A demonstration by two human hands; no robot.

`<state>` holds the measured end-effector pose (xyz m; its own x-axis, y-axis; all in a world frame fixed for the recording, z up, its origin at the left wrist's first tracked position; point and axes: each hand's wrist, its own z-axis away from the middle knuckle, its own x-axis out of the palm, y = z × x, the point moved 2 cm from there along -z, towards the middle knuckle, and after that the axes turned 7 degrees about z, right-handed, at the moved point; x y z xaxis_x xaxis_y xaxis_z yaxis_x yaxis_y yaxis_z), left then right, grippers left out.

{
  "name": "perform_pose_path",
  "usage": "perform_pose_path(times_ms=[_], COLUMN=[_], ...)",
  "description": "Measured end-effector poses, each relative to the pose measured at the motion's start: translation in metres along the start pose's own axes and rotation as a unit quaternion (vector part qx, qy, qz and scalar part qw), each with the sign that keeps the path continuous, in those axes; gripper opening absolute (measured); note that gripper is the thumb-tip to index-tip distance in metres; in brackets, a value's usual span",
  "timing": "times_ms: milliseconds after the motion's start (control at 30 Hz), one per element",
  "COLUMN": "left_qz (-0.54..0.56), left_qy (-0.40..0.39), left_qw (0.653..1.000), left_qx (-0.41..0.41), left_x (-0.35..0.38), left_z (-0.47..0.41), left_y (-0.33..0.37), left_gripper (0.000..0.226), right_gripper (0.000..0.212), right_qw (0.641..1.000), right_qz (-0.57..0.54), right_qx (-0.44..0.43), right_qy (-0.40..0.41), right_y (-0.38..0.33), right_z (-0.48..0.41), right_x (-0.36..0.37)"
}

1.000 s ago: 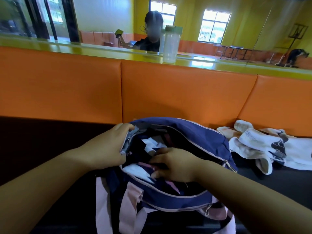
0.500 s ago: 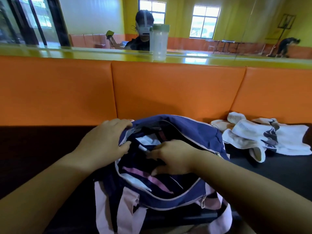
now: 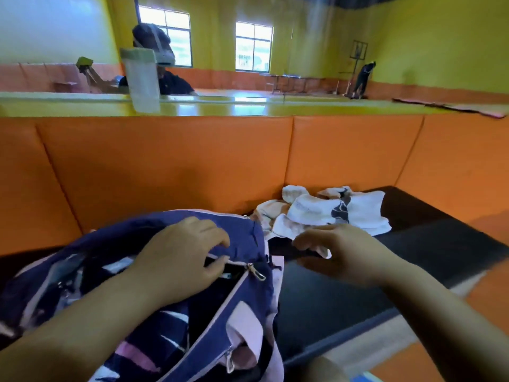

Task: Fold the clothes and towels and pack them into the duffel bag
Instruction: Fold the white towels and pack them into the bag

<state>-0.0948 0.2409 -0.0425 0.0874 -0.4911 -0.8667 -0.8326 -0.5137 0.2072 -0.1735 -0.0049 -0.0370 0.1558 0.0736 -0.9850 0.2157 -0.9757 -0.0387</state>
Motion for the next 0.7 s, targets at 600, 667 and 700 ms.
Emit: perform_pose_path(times_ms=[600, 667, 700], left_qz=[0.069, 0.056, 0.051], left_qy=[-0.158, -0.157, -0.151], left_qw=[0.971, 0.963, 0.960], left_qx=[-0.164, -0.211, -0.228], left_x=[0.226, 0.237, 0.241], left_z=[-0.224, -0.241, -0.249], left_y=[0.043, 0.035, 0.032], left_gripper=[0.043, 0.055, 0.059], right_gripper=[0.042, 0.052, 0.055], right_qw=[0.911, 0.897, 0.891], right_qz=[0.003, -0.008, -0.012], right_qx=[0.410, 0.441, 0.453], right_qy=[-0.045, -0.029, -0.028], right_y=[0.291, 0.313, 0.322], right_z=[0.011, 0.005, 0.002], right_x=[0.089, 0.100, 0.105])
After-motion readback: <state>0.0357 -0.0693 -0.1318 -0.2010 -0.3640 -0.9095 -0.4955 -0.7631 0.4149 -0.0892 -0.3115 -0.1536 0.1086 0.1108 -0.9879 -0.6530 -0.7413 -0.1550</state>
